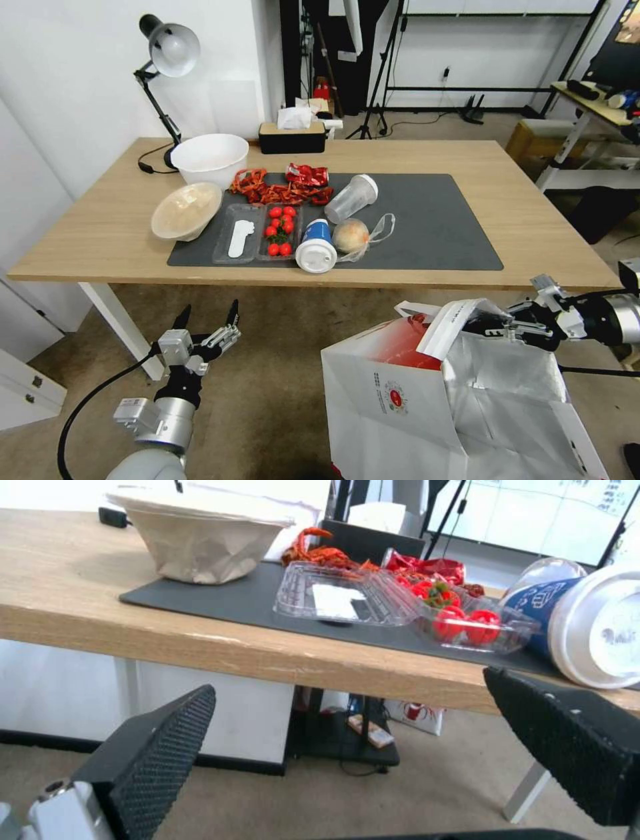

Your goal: Pick up the food delivery bag from the floor and place it on the table.

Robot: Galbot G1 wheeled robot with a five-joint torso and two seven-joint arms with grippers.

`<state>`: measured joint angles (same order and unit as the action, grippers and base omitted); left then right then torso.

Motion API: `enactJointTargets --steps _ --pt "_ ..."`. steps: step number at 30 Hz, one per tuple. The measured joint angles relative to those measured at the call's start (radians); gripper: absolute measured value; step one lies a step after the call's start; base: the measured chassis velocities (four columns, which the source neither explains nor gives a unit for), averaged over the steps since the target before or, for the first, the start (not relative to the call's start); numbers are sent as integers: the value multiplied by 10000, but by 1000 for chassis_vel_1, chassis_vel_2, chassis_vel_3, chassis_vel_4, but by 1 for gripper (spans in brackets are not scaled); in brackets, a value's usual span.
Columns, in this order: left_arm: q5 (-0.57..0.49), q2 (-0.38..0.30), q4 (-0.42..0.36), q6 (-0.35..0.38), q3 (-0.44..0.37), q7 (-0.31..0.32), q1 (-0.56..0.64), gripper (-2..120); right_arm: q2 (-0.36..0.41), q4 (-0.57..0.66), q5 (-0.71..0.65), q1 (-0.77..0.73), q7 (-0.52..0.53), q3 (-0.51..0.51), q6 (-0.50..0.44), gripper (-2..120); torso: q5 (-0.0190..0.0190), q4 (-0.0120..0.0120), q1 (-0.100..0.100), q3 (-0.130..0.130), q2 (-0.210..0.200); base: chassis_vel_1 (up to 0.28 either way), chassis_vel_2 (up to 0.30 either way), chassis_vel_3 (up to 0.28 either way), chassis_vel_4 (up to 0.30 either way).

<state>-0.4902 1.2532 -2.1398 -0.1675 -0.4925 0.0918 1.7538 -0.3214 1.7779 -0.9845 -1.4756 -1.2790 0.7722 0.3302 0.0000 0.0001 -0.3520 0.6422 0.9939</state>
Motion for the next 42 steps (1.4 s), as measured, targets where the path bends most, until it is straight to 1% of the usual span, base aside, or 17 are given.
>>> enactJointTargets --steps 3,6,10,13,15,19,21,23,26,30,42 --pt "14 9 2 -26 -2 -1 1 100 131 21 -263 6 18 106 30 0 -1 0 2 -3 -6 0 0 0 0" --pt "55 35 44 -94 -13 29 3 100 307 98 -894 -6 181 274 153 0 -1 0 7 -9 -13 0 0 0 0" --pt "121 79 64 -149 -22 70 40 100 463 213 -1376 -10 284 404 266 0 -1 0 9 -12 -20 0 0 0 0" --pt "137 104 64 -177 -43 76 75 100 553 274 -1548 -5 331 418 284 0 0 -1 9 -13 -23 0 0 0 0" --pt "216 208 43 -292 -71 143 189 100 799 410 -2036 63 433 445 325 0 -1 1 11 -16 -26 0 0 0 0" --pt "281 277 -17 -314 -75 146 257 100 948 499 -2498 83 489 510 375 0 -1 1 13 -18 -29 0 0 0 0" --pt "354 339 -73 -336 -102 151 314 100 1089 599 -3288 96 673 532 440 0 -1 -1 15 -19 -32 0 0 0 0" --pt "367 353 -90 -342 -115 155 330 100 1120 621 -3468 101 729 531 449 0 0 0 15 -20 -33 0 0 0 0" --pt "411 391 -140 -371 -173 171 377 100 1240 704 -4235 140 957 519 486 0 0 0 16 -22 -35 0 0 0 0" --pt "425 395 -141 -395 -184 183 395 100 1351 721 -4657 212 1115 505 491 0 0 0 17 -23 -38 0 0 0 0" --pt "429 362 -177 -407 -197 207 421 100 1487 677 -5137 297 1379 585 493 0 -1 0 19 -26 -43 0 0 0 0"
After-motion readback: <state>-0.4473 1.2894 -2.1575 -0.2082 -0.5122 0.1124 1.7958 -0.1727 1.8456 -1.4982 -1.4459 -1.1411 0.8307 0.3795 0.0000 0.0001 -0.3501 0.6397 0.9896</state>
